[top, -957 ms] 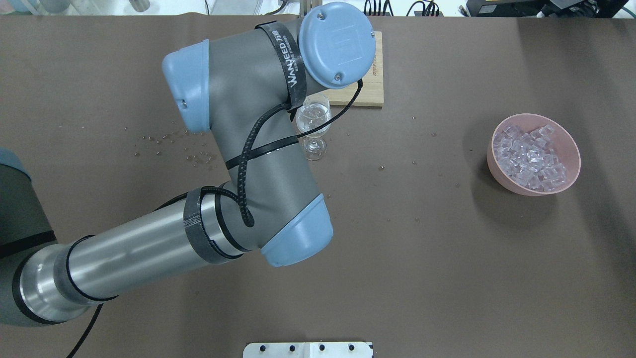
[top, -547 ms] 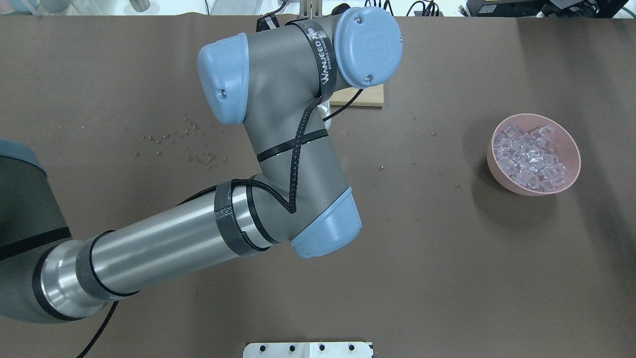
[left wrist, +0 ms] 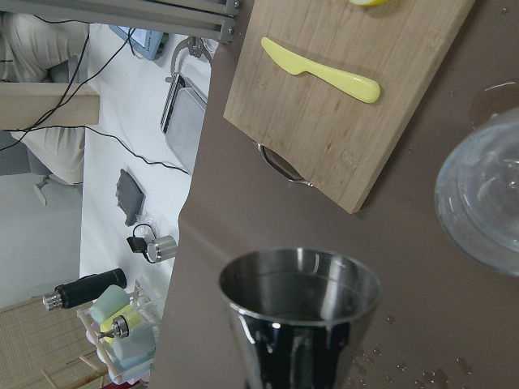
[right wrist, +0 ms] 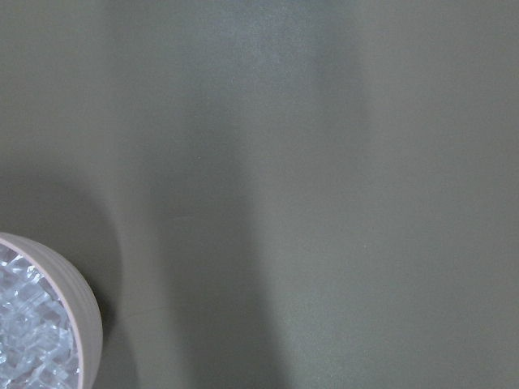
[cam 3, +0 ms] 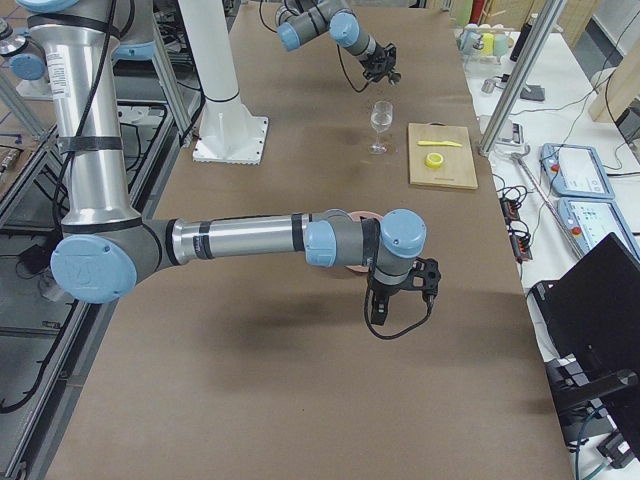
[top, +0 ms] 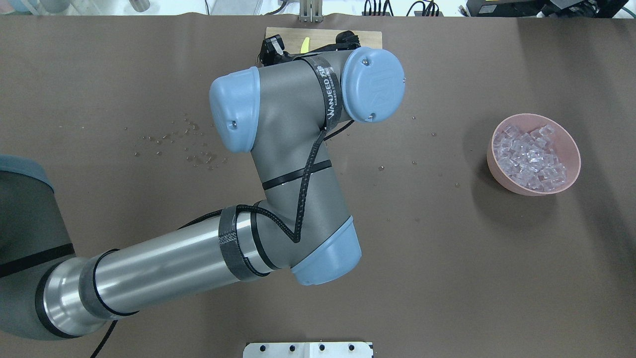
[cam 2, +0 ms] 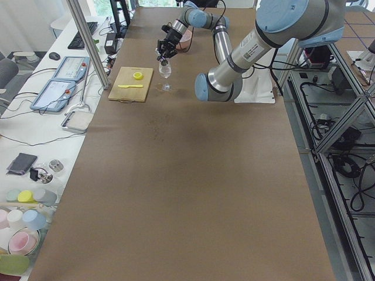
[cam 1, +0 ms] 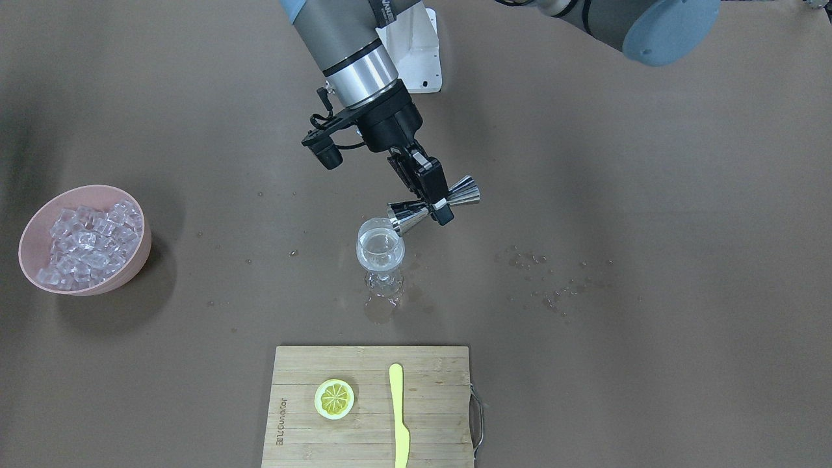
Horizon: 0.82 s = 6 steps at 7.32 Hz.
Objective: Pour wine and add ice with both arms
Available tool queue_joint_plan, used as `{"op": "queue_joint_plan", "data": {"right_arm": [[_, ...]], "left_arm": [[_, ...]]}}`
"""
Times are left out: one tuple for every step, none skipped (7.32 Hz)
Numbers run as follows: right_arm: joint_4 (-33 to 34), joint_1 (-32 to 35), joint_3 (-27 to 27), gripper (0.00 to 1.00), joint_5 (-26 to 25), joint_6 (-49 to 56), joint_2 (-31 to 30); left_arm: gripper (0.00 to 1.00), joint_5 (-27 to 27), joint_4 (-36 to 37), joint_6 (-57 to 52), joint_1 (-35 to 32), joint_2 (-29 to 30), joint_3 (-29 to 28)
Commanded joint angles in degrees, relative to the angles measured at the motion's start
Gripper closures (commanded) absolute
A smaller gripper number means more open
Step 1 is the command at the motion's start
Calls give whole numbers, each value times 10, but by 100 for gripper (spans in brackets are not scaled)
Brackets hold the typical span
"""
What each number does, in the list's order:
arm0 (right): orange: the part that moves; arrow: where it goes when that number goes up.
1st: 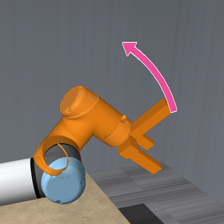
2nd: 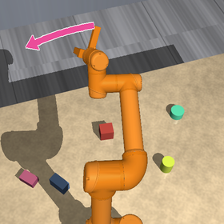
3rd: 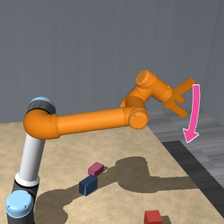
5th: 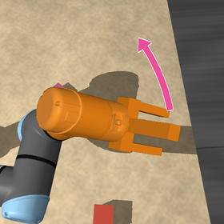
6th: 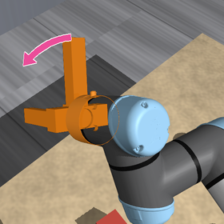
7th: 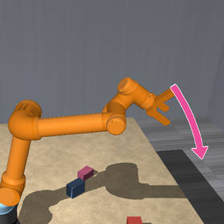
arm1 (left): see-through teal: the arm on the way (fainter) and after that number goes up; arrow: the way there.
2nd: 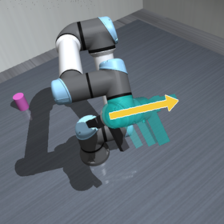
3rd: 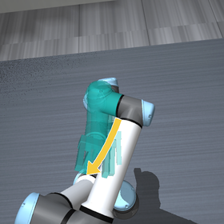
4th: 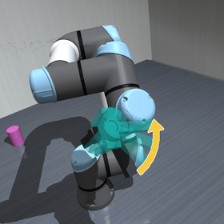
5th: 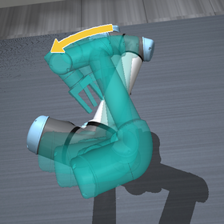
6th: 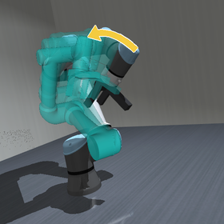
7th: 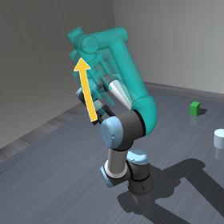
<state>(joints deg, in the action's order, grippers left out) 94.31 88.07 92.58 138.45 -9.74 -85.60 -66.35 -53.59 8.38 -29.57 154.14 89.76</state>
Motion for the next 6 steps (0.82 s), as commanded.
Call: {"op": "queue_joint_plan", "data": {"right_arm": [[1, 0, 0, 0, 0, 1, 0], [0, 0, 1, 0, 1, 1, 0], [0, 0, 1, 0, 0, 1, 0], [0, 0, 8, 0, 0, 0, 0], [1, 0, 12, 0, 0, 0, 0], [1, 0, 12, 0, 0, 0, 0]], "left_arm": [[100, -5, -2, 8, 3, -37, 66], [100, -5, -2, 7, 3, -39, 69], [100, -6, -3, 7, 3, -39, 70], [100, -6, -12, 7, 3, -42, 81], [100, -7, -36, 8, 0, -64, 122], [100, -7, -69, 9, -8, -100, 162]]}}
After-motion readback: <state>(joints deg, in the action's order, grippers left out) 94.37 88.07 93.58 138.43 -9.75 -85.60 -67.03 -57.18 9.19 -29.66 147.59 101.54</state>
